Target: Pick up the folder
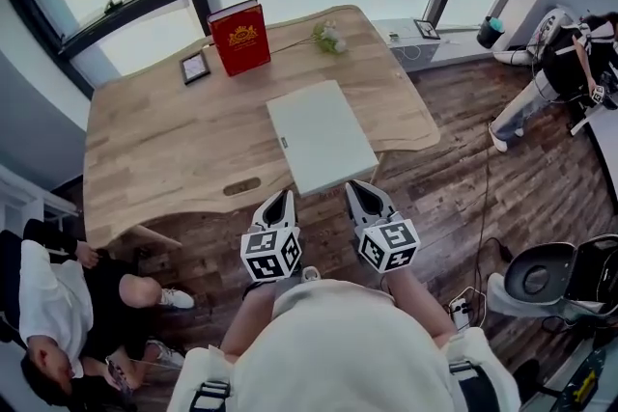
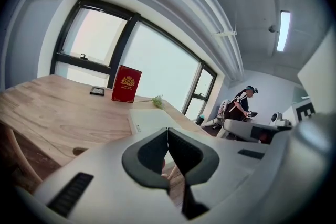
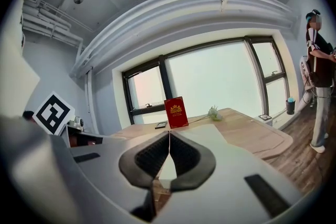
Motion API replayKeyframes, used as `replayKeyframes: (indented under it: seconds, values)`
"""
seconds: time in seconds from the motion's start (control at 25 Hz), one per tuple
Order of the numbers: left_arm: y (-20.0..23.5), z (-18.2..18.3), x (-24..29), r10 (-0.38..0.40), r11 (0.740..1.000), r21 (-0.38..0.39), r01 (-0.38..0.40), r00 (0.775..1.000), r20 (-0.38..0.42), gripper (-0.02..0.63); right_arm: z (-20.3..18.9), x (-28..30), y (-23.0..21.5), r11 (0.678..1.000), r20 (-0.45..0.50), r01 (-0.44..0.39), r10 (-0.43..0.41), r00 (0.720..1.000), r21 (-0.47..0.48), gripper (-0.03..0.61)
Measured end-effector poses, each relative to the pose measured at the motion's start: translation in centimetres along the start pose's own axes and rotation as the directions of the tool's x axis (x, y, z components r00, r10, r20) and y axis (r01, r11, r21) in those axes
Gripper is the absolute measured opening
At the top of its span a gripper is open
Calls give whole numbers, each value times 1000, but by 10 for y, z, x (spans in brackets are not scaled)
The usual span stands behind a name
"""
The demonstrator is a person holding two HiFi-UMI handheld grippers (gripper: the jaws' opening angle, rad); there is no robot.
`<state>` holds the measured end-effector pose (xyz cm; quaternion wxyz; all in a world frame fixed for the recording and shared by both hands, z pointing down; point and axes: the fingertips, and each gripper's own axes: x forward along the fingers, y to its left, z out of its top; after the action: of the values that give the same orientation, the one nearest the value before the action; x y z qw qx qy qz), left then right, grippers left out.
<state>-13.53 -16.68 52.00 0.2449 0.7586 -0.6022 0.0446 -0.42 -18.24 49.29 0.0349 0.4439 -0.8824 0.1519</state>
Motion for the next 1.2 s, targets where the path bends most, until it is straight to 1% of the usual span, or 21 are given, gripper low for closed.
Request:
replayKeyframes:
  seconds: [0.24, 0.48, 0.6, 0.68, 0.76, 0.88, 0.96, 1.04, 1.12, 1.2]
  values:
    - [16, 6, 15, -15, 1000, 9, 16, 1000, -15, 21, -5, 21, -3, 1000, -6, 22, -22, 1000, 21, 20]
    - [23, 5, 24, -31, 999, 15, 32, 999, -35, 21, -14, 31, -12, 995, -15, 51, -49, 999, 84, 20]
    - [24, 3, 27, -38, 999, 16, 38, 998, -47, 21, -22, 33, -18, 988, -27, 65, -62, 998, 137, 20]
    - [24, 0, 27, -40, 999, 15, 41, 998, -55, 21, -30, 33, -23, 978, -40, 71, -64, 997, 195, 20]
    - [22, -2, 28, -41, 999, 15, 42, 997, -61, 21, -38, 32, -28, 961, -49, 74, -63, 997, 267, 20]
    - [21, -4, 31, -41, 999, 18, 42, 997, -65, 21, -51, 32, -38, 924, -41, 65, -53, 998, 376, 20]
    - [21, -5, 33, -38, 999, 19, 39, 997, -66, 21, -58, 34, -46, 886, -18, 47, -43, 999, 460, 20]
    - [24, -5, 35, -28, 999, 17, 29, 997, -66, 21, -67, 35, -55, 828, 6, 29, -39, 999, 560, 20]
    - [28, -6, 38, -15, 1000, 8, 16, 998, -66, 21, -78, 36, -65, 756, 24, 13, -38, 999, 654, 20]
    - [30, -6, 41, -3, 1000, -2, 3, 998, -65, 21, -87, 38, -73, 691, 36, -4, -31, 999, 723, 20]
